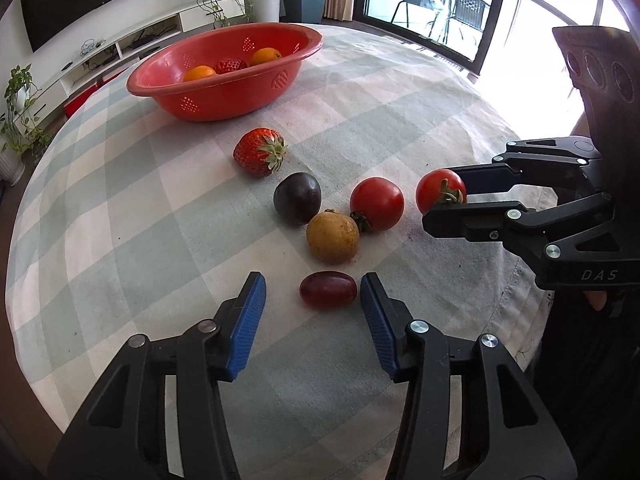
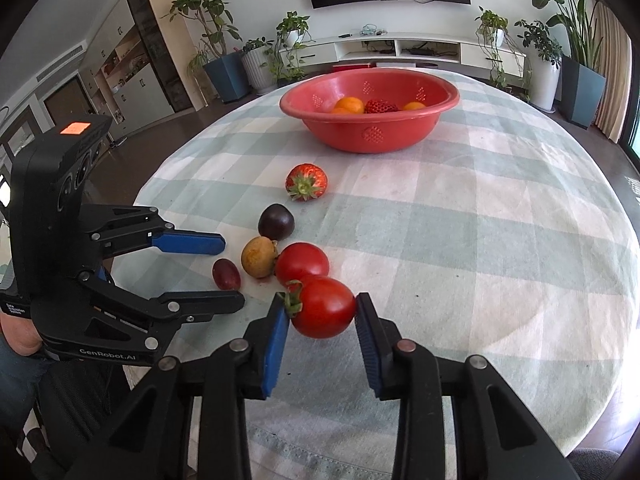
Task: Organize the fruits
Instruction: 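Grasp a red tomato with the right tool while the left tool grasps a red grape, then carry the tomato and grape over the red bowl and lower them inside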
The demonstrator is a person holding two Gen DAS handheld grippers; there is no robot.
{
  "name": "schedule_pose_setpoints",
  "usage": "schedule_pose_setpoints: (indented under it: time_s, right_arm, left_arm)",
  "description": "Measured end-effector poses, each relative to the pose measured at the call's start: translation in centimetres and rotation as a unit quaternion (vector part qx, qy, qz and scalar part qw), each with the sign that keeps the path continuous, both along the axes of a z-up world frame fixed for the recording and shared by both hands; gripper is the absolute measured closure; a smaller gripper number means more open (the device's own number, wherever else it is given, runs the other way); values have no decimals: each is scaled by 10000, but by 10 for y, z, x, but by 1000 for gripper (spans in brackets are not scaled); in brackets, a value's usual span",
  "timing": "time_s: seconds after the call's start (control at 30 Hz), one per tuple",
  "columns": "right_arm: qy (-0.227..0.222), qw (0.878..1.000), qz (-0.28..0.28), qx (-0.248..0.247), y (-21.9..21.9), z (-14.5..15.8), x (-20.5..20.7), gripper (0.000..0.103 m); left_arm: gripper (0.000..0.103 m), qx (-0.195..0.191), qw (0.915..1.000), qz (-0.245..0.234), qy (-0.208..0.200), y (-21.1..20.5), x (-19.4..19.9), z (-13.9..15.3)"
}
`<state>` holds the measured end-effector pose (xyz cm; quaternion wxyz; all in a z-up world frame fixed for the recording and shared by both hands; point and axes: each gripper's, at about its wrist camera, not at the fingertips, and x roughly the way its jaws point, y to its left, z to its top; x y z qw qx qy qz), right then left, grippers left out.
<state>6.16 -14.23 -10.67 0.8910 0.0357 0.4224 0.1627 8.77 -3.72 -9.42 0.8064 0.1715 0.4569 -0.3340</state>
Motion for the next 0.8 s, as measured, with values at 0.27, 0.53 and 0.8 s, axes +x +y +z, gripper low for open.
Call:
schedule_pose_setpoints:
  time_s: [0.27, 0.53, 0.8]
  right_arm:
    - [-15, 10000, -8, 17, 0, 1, 0, 67]
    - [-47, 10000, -44, 64, 0, 3, 0, 67]
    - [-92, 9998, -99, 134, -4, 9, 0, 67]
  left_arm:
    - [76, 56, 9999, -119, -51, -5, -5, 0]
    - [77, 48, 9999, -18, -94, -5, -8, 1]
    - [77, -53, 9996, 224, -166, 6, -6, 11]
